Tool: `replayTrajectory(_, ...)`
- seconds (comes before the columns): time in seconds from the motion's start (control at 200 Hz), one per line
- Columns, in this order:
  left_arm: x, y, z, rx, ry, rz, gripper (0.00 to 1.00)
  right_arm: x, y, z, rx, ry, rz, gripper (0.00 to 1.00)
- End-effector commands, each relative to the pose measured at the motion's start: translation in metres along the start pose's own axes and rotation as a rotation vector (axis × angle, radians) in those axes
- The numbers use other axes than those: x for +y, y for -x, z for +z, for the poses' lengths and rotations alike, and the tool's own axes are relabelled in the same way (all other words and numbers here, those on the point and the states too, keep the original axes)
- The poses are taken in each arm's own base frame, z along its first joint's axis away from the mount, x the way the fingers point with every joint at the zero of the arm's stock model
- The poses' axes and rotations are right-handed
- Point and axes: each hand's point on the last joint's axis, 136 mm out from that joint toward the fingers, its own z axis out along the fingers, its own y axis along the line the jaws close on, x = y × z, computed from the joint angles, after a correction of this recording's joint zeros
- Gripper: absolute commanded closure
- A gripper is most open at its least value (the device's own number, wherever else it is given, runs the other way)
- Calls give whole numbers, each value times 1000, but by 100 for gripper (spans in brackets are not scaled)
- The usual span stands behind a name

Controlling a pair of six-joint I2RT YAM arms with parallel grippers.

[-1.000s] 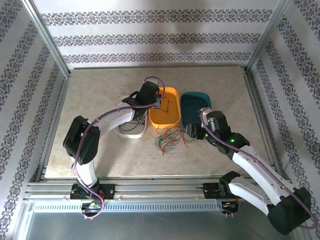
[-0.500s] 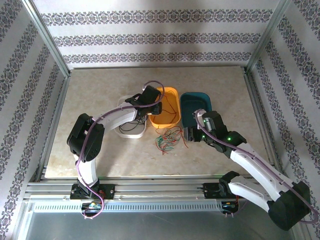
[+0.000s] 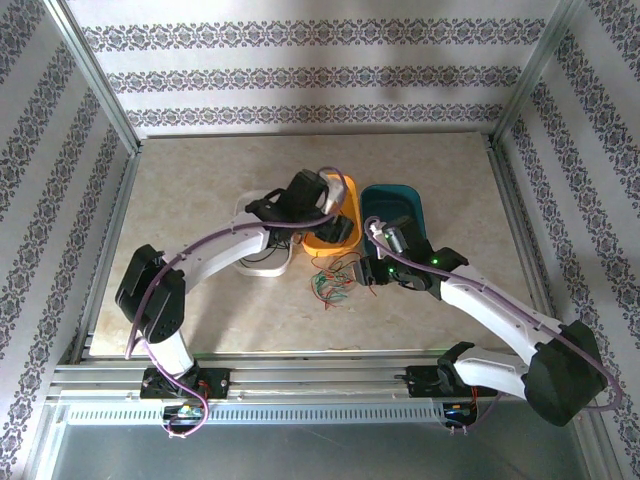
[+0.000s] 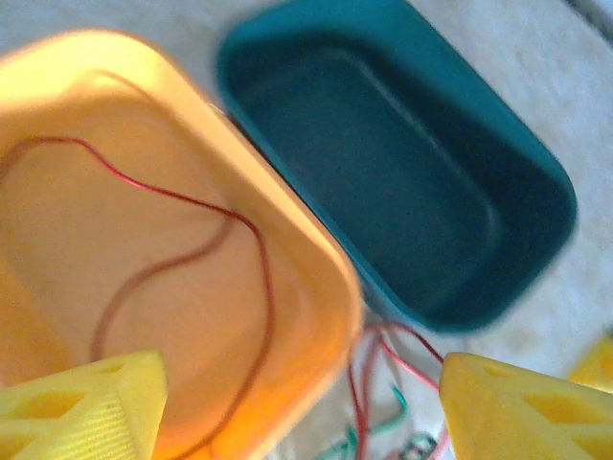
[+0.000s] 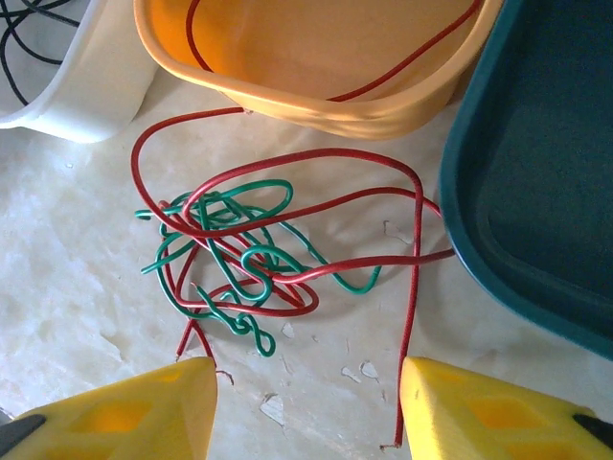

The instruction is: Untangle the cables

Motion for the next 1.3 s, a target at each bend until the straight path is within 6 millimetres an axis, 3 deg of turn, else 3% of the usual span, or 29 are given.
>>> replayTrajectory(0.0, -18, -60, 11, 210, -47, 131, 27, -17, 18, -12, -69, -30, 91, 47)
replayTrajectory(0.22, -27, -88, 23, 310, 0, 243, 32, -41, 24, -30, -155, -23, 215, 46)
replayTrajectory(0.545, -15, -93, 38, 336, 60, 257, 47, -45, 19, -35, -165, -30, 231, 46)
replayTrajectory(0.79, -5, -86, 51, 304, 119, 264, 62, -25, 13, -31, -128, 46, 172, 46)
replayTrajectory(0.919, -13, -76, 53, 253, 80, 266, 82, -6, 5, -23, -67, 65, 84, 46)
replayTrajectory(1.024, -18, -69, 48, 214, 56, 243, 100, 2, 2, -18, -33, 83, 56, 46)
replayTrajectory(1.139, -22, -56, 33, 149, -5, 158, 100, 9, 3, -15, -13, 119, 48, 46)
replayTrajectory(1.294, -38, -36, 4, 54, -282, -49, 100, 19, 4, -8, 33, 174, 44, 45)
